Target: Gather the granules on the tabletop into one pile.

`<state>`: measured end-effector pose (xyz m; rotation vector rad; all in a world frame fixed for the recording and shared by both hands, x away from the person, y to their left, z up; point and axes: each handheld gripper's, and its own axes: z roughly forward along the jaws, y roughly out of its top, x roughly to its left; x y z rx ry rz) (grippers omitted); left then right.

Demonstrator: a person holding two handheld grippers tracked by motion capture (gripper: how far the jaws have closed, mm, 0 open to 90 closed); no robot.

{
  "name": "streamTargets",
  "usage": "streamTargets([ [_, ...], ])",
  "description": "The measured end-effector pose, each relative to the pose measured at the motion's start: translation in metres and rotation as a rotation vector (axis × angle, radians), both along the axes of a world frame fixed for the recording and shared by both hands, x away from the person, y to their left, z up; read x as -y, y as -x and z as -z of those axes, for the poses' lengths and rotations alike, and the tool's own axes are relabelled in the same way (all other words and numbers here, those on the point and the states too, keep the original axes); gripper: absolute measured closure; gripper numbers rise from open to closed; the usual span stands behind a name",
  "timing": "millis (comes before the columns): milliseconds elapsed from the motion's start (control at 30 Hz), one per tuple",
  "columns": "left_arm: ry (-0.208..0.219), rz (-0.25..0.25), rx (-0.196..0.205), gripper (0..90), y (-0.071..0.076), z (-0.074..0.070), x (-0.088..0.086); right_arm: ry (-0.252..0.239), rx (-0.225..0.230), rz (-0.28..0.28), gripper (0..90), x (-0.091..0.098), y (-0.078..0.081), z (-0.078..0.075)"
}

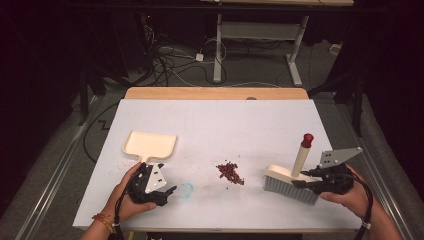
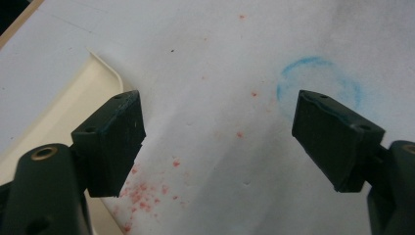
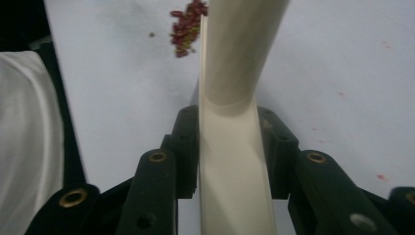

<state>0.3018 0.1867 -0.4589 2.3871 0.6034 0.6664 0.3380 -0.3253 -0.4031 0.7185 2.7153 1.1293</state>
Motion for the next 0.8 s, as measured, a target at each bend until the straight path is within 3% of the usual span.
streamTargets([
  [167,-0.005,0.002,-0.005,19.0,-0.001,0.001,0.002,0.033,-0.011,0.018,56.6,0.004,-0.03,0.003],
  [367,-0.016,0.008,-0.012,19.0,-0.001,0.003,0.002,0.145,0.022,0.023,50.8,-0.002,-0.061,0.011],
  [433,-0.013,0.01,-0.014,19.0,-0.001,0.004,0.003,0.119,0.05,0.035,51.4,-0.002,-0.068,0.01],
  [500,-0.012,0.012,-0.015,19.0,0.0,0.004,0.003,0.078,0.047,0.085,51.4,-0.003,-0.073,0.009],
  [567,-0.011,0.012,-0.014,19.0,0.0,0.004,0.003,0.082,0.076,0.139,54.5,-0.006,-0.076,0.01],
  [700,-0.013,0.013,-0.015,19.0,0.0,0.004,0.003,0.096,0.11,0.319,72.1,-0.01,-0.082,0.016],
  [800,-0.021,0.02,-0.015,19.0,0.0,0.004,0.004,0.174,0.107,0.409,80.3,-0.014,-0.089,0.026],
])
